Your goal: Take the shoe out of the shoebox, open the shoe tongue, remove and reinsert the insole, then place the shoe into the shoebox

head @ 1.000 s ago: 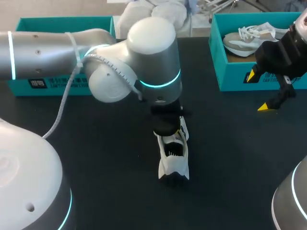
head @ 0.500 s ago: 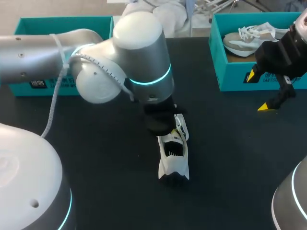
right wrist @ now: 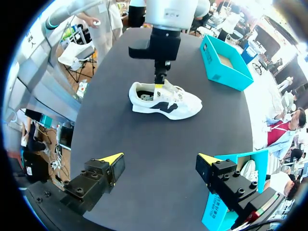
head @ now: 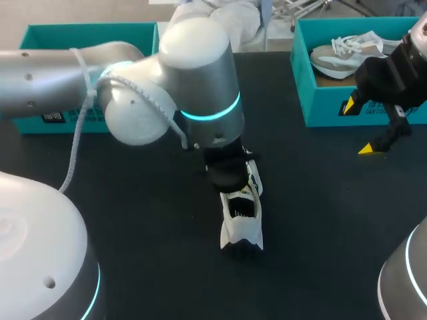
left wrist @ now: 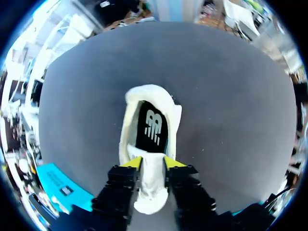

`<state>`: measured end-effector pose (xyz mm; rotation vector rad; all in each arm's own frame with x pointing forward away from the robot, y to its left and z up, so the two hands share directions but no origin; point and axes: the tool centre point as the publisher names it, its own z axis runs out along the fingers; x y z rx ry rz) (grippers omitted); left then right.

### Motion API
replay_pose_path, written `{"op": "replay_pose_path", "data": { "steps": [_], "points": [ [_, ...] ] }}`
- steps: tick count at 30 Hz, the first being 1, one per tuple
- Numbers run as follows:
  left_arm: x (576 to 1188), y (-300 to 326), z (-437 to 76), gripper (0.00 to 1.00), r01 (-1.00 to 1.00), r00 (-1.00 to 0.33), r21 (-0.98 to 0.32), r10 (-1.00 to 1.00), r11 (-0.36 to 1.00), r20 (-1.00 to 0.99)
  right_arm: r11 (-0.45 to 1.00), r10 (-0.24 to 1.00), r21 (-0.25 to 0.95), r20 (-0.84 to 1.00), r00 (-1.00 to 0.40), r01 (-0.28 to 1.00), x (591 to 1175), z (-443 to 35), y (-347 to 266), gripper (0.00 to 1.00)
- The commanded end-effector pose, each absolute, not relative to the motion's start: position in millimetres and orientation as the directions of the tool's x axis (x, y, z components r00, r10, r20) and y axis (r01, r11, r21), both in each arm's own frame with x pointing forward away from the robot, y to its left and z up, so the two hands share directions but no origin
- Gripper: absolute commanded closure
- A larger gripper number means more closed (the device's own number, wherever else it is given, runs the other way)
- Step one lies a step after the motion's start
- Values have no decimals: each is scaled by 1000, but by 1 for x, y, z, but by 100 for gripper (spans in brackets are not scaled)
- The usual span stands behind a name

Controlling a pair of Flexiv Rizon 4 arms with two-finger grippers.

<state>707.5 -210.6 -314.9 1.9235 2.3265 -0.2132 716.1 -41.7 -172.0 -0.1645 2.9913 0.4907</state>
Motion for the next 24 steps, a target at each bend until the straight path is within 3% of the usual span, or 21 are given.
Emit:
{"op": "replay_pose_path", "data": {
  "steps": [1, 13, 16, 18, 21, 24],
  "points": [
    [703, -195, -284, 0, 943, -332, -77, 925, 323, -188, 943, -90, 309, -119, -989, -123, 718, -173, -40, 0],
    [703, -195, -284, 0, 943, -332, -77, 925, 323, -188, 943, -90, 309, -119, -989, -123, 718, -173, -40, 0],
    [692, -197, -278, 0, 803, -581, -239, 806, 546, -112, 943, -90, 309, -119, -989, -123, 718, -173, -40, 0],
    [678, -196, -279, 0, 580, -811, -194, 583, 791, -46, 943, -90, 309, -119, -989, -123, 718, -173, -40, 0],
    [665, -186, -274, 0, 265, -961, -186, 275, 946, 32, 943, -90, 309, -119, -989, -123, 718, -173, -40, 0],
    [650, -184, -276, 0, -2, -993, 51, 4, 999, -115, 943, -90, 309, -119, -989, -123, 718, -173, -40, 0]
  ]
}}
